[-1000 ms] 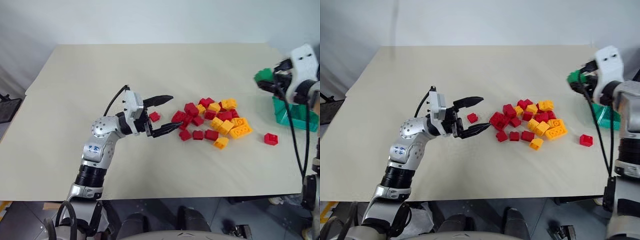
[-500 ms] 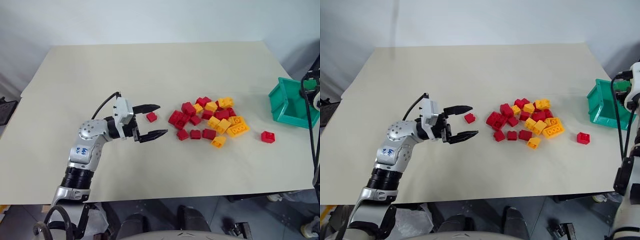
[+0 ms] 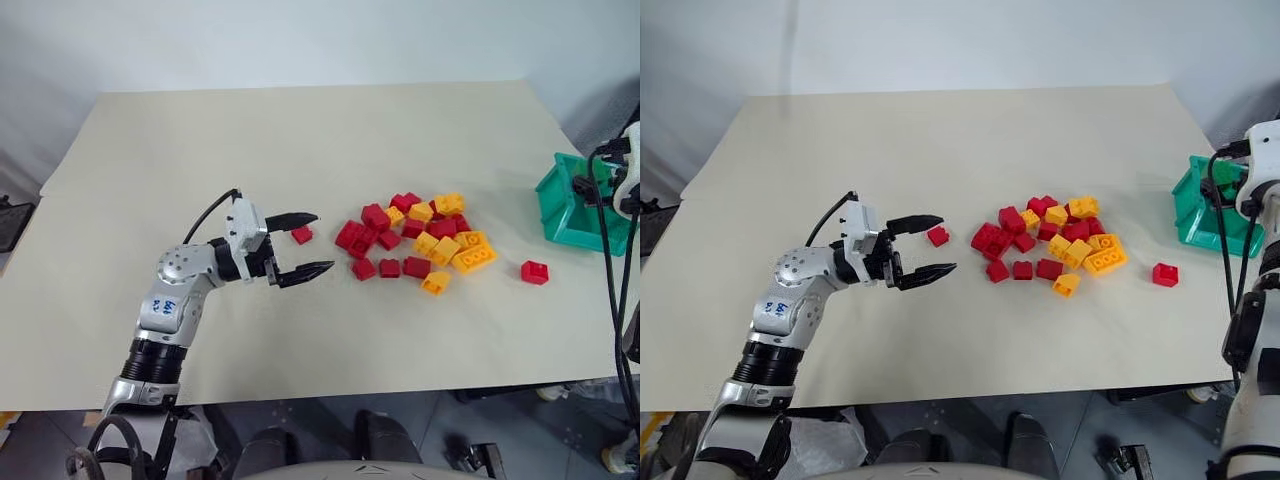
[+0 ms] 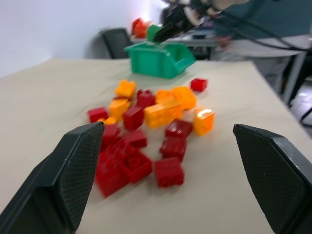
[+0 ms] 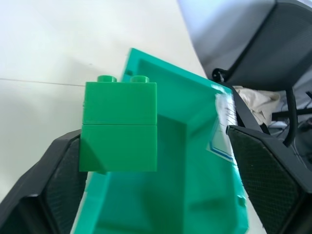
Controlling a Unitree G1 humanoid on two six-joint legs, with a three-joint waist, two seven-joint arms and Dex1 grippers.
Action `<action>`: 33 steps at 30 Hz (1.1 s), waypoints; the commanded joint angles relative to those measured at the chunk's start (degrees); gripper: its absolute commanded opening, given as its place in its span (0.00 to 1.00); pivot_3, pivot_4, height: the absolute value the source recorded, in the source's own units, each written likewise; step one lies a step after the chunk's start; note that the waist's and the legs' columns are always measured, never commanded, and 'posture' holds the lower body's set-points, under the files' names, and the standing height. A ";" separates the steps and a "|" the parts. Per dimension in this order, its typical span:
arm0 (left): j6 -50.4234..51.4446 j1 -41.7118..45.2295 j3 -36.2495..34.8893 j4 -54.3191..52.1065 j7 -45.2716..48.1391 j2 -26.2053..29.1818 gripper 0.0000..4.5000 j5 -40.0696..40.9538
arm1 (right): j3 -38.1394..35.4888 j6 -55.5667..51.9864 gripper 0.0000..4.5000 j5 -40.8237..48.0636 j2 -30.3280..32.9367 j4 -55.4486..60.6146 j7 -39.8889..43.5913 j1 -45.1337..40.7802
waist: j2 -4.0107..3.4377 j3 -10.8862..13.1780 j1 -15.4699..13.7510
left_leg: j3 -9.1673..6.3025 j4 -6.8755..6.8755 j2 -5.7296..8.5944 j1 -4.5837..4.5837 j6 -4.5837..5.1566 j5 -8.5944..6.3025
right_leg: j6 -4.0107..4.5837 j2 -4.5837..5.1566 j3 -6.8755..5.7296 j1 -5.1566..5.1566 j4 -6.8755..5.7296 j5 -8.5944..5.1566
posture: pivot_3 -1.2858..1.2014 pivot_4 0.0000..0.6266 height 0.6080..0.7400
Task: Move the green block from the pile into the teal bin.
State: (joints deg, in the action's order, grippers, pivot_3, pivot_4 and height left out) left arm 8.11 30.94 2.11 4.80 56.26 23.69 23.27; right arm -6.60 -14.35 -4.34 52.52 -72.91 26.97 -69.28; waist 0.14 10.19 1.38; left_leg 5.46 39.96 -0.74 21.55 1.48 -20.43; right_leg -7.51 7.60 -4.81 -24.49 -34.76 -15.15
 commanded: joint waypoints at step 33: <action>2.12 -9.09 -11.30 -0.69 8.07 8.07 1.00 7.73 | -8.82 10.20 1.00 22.64 4.50 47.68 50.75 43.68 | -0.04 -0.01 -1.27 | -0.05 0.13 -0.01 -0.15 -0.04 -0.03 | -0.06 -0.03 -0.07 0.13 -0.01 0.05 | 0.52 0.24 1.00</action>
State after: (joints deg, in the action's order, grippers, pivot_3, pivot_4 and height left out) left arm 10.86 22.06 -7.00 5.07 63.07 30.68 29.16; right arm -12.97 -5.00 15.31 56.30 -28.17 75.31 -27.06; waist 0.09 10.18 0.11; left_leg 5.38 40.09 -0.77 21.34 1.45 -20.46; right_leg -7.55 7.58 -4.88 -24.31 -34.78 -15.09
